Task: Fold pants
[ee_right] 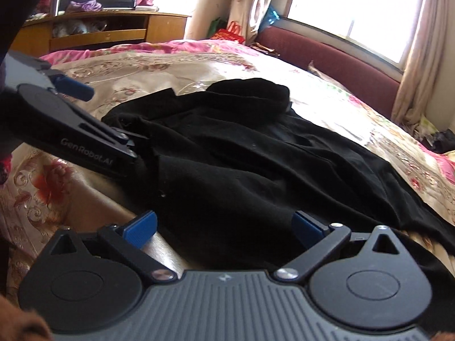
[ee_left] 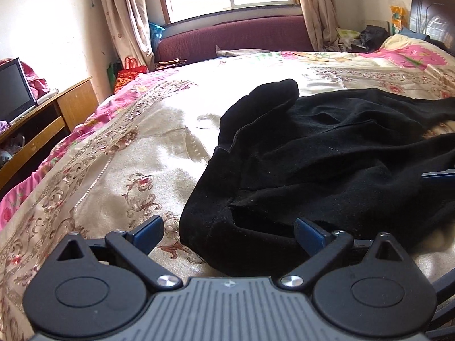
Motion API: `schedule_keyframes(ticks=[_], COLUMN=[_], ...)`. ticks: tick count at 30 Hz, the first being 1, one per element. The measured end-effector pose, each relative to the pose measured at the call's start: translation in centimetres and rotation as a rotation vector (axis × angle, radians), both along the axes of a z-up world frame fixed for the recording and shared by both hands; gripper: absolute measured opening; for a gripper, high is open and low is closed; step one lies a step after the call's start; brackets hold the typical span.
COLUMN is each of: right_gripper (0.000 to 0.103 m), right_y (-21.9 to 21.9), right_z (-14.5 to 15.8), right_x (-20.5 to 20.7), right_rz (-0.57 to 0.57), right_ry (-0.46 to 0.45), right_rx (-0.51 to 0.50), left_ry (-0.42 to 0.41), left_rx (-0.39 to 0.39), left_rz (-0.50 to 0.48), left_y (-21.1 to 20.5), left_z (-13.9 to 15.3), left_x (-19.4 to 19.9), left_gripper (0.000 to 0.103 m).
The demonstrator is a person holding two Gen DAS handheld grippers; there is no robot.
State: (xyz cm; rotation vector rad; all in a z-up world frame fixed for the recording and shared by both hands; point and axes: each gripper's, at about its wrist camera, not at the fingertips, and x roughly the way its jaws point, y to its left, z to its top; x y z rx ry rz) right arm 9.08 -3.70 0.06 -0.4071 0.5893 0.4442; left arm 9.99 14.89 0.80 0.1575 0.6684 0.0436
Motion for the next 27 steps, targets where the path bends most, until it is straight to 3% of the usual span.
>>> schedule_keyframes(ticks=[4, 6, 7, 8, 11, 12, 14, 18, 27], right_gripper=[0.090, 0.075, 0.062, 0.049, 0.027, 0.025, 0.018, 0.015, 0.014], right_y=[1.7, 2.1, 2.4, 2.4, 2.5, 2.6, 3.1, 3.9, 7.3], right_z=[-0.5, -0.6, -0.7, -0.7, -0.7, -0.6, -0.6, -0.5, 0.8], right_x=[0.9, 1.5, 2.1, 2.5, 3.4, 3.5, 3.7, 3.7, 1.5], right_rz=[0.071, 0.089, 0.093, 0.094, 0.100, 0.101, 0.096, 0.093, 0.204], right_ry=[0.026, 0.055, 0.083, 0.111, 0.177, 0.185, 0.193, 0.216, 0.272], right_rx=[0.001, 0.007, 0.009, 0.020, 0.061, 0.068, 0.069, 0.076, 0.146], left_ry=[0.054, 0.093, 0.112, 0.132, 0.142, 0.142, 0.148, 0.146, 0.133], left_rx=[0.006, -0.004, -0.009, -0.010, -0.025, -0.046, -0.061, -0.121, -0.021], left_rz=[-0.082, -0.114, -0.122, -0.131, -0.139, -0.133, -0.116, -0.102, -0.034], left_y=[0.9, 1.0, 1.0, 1.0, 1.3, 1.6, 2.2, 3.9, 6.9], left_z=[-1.0, -1.5, -1.8, -2.1, -2.5, -2.3, -2.0, -1.5, -0.1], left_x=[1.7, 2.4, 2.7, 2.9, 2.9, 2.8, 2.7, 2.5, -0.8], left_gripper=[0.103, 0.103, 0.103, 0.100, 0.084, 0.072, 0.061, 0.057, 0.052])
